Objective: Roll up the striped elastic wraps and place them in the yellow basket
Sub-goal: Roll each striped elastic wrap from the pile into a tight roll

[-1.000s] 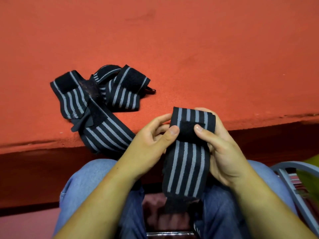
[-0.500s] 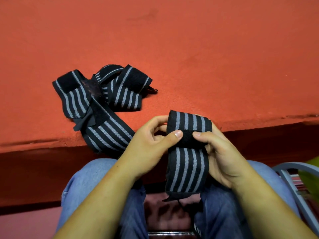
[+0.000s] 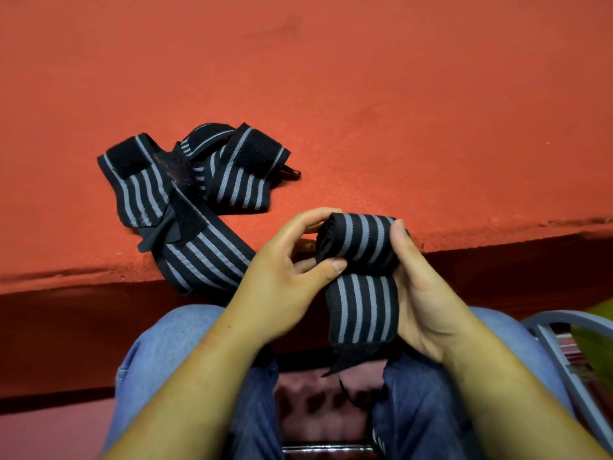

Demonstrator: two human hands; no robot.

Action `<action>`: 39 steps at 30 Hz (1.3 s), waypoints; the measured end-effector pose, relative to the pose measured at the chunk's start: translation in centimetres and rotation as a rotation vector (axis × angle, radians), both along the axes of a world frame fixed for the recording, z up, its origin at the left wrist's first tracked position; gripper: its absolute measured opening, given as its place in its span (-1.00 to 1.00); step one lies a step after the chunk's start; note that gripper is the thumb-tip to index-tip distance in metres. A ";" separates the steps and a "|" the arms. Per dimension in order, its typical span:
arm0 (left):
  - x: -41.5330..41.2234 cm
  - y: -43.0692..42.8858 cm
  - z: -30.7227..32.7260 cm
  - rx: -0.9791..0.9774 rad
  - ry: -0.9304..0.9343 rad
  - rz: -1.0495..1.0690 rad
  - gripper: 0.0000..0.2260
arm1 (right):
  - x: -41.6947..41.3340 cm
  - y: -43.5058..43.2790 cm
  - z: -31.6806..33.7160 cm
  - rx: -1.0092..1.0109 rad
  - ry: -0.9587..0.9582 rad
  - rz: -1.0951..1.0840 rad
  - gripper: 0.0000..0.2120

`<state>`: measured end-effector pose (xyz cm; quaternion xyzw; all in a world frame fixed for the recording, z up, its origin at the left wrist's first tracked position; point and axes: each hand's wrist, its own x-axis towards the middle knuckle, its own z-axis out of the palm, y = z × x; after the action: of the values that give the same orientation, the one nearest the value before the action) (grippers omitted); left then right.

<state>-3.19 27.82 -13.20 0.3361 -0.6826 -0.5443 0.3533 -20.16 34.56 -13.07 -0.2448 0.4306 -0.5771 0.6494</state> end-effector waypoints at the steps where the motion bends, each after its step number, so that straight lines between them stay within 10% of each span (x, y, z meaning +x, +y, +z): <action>1: 0.0 0.0 0.0 -0.019 -0.011 -0.004 -0.53 | 0.0 0.0 -0.1 -0.005 0.007 -0.007 -0.43; 19: -0.1 -0.1 -0.7 0.295 0.094 -0.135 -0.36 | -0.9 0.1 -0.5 -0.169 0.128 -0.129 -0.50; 39: 0.2 0.0 0.3 0.000 0.047 -0.020 -0.41 | -0.8 -0.2 -0.5 -0.171 0.202 -0.218 -0.56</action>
<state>-2.98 27.86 -12.89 0.3165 -0.6773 -0.5556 0.3639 -20.96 34.40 -13.56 -0.3078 0.4671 -0.6510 0.5131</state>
